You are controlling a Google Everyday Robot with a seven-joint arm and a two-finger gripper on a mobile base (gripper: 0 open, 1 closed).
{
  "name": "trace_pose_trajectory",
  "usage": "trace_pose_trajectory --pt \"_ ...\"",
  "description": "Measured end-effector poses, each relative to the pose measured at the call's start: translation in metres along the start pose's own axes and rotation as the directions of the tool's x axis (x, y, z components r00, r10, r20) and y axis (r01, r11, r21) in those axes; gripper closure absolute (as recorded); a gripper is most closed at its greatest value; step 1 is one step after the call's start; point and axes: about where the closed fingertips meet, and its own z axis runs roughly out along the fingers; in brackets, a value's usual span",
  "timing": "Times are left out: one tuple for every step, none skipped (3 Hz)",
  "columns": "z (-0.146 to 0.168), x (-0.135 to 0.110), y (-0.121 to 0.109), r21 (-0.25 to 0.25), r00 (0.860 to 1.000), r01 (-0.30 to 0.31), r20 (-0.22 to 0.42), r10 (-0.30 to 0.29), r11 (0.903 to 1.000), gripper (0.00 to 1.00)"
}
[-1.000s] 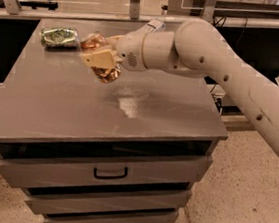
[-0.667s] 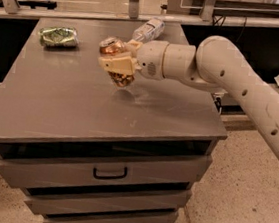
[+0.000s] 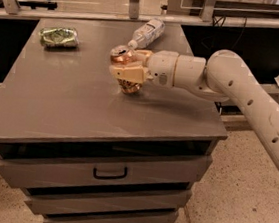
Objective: Place orange can upright
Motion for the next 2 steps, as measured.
trace_pose_trajectory --pt "-0.0016 0.0083 0.0011 -0.030 1.000 -0.003 0.010 0.004 0.9996 0.62" --pt "-0.0029 0.0105 0.0018 -0.038 1.000 -0.008 0.013 0.008 0.9993 0.38"
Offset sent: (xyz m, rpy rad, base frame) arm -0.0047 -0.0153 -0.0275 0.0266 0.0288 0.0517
